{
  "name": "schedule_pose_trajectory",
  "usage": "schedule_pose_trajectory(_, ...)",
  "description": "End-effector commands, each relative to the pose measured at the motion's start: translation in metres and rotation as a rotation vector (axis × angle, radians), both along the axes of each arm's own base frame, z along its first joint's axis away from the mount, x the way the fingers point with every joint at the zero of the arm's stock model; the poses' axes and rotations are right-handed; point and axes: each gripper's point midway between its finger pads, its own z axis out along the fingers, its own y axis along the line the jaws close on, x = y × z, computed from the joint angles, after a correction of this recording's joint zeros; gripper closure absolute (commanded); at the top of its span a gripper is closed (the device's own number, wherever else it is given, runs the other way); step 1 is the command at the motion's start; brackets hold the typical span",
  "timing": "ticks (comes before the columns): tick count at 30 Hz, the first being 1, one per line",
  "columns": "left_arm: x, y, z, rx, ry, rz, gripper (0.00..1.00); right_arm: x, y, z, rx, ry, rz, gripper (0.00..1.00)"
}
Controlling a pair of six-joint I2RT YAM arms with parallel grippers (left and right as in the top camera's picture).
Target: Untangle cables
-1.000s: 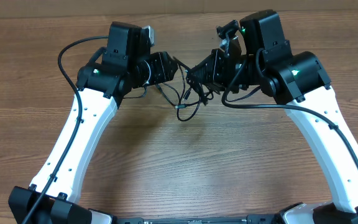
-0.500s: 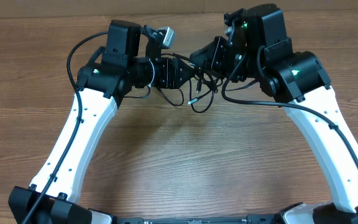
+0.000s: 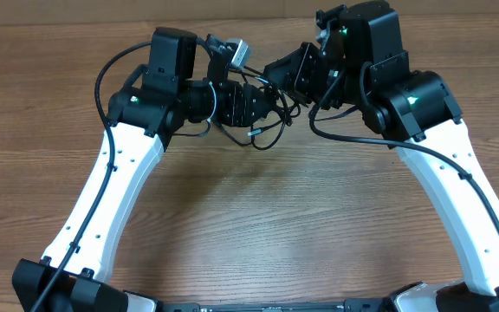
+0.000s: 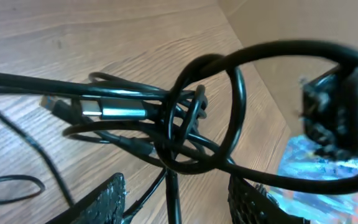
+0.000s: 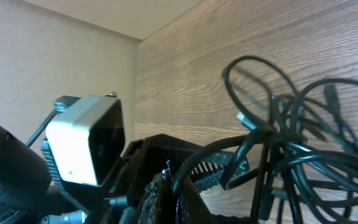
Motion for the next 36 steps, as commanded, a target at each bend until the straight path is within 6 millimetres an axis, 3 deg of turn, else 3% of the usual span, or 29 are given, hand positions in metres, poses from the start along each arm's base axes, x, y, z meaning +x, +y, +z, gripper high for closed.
schedule_pose_trajectory(1,0.011,0.001,0.003,0.005,-0.014,0.040,0.46,-0.007,0.006,0.012,0.051,0.006,0.048,0.95)
schedule_pose_trajectory(14,0.032,0.003,0.015,-0.022,-0.057,0.134,0.46,-0.023,0.014,0.011,0.086,0.060,0.120,0.95)
schedule_pose_trajectory(17,0.033,0.003,0.016,-0.024,-0.063,0.134,0.29,-0.024,0.014,0.009,0.083,0.066,0.120,0.95)
schedule_pose_trajectory(19,0.033,0.003,0.016,-0.022,-0.064,0.136,0.28,-0.024,0.013,0.009,0.083,0.067,0.119,0.95)
schedule_pose_trajectory(22,0.034,0.003,0.016,-0.018,-0.076,0.131,0.56,-0.024,0.013,0.009,0.082,0.068,0.120,0.95)
schedule_pose_trajectory(26,0.039,0.005,0.015,-0.010,-0.087,0.147,0.78,-0.026,0.013,0.007,0.077,0.083,0.119,0.95)
schedule_pose_trajectory(28,0.043,0.008,0.012,0.009,-0.092,0.172,0.96,-0.028,0.012,0.004,0.071,0.094,0.120,0.95)
schedule_pose_trajectory(36,0.053,0.017,0.005,0.058,-0.104,0.236,0.96,-0.039,0.018,0.008,0.094,0.083,0.206,0.95)
